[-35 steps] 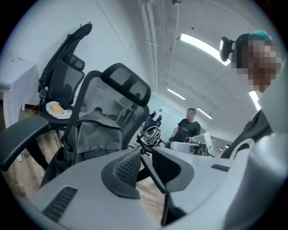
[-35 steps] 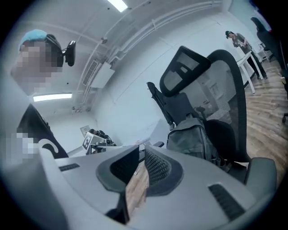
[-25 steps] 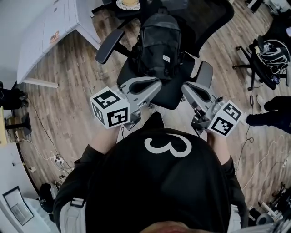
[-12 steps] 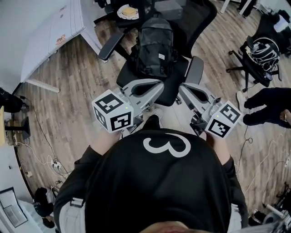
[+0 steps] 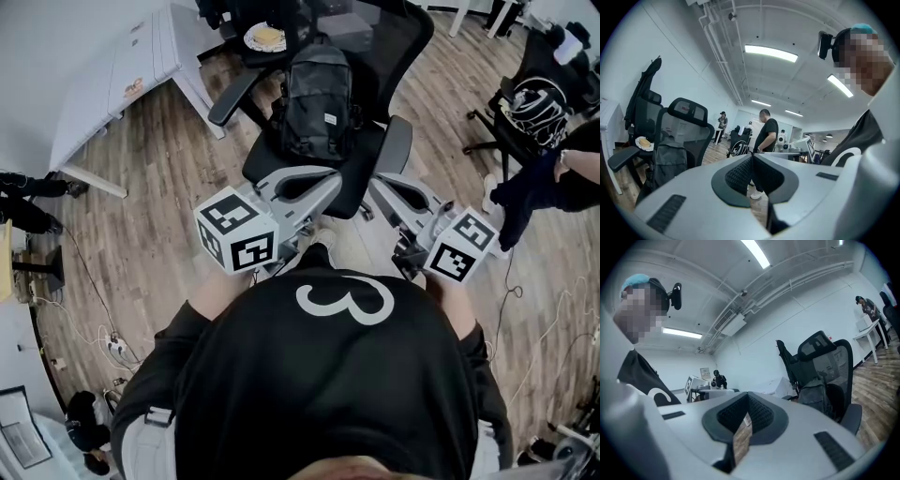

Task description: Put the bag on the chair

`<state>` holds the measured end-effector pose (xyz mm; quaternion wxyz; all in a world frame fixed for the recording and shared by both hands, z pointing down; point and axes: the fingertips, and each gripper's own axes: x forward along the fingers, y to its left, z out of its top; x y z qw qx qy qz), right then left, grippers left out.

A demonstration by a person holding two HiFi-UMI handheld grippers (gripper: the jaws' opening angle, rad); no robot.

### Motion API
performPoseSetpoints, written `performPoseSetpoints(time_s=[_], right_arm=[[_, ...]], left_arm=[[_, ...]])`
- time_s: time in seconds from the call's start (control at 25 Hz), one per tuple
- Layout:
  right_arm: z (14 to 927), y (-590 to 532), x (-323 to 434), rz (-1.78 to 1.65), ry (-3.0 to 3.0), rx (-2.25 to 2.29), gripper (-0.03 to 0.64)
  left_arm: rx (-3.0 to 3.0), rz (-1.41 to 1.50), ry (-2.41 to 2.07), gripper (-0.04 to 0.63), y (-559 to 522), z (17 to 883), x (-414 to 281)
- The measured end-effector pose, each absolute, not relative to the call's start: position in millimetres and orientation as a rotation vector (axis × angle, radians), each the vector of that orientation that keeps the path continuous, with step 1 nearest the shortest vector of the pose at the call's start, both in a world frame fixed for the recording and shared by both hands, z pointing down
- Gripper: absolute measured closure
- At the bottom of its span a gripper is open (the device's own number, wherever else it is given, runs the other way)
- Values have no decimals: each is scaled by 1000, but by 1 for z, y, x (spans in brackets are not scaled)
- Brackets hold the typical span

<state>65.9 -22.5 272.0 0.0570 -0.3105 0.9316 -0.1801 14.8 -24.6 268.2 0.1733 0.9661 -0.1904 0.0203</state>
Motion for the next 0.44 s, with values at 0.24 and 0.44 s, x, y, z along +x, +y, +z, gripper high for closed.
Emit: performPoseSetpoints(time_s=[0.24, 0.44], right_arm=[[274, 11, 74, -512, 2827, -941, 592], [275, 36, 84, -493, 2823, -933, 592]], left_arm=[[2766, 66, -555, 571, 8, 266, 22], [2777, 79, -569, 571, 33, 267, 31]])
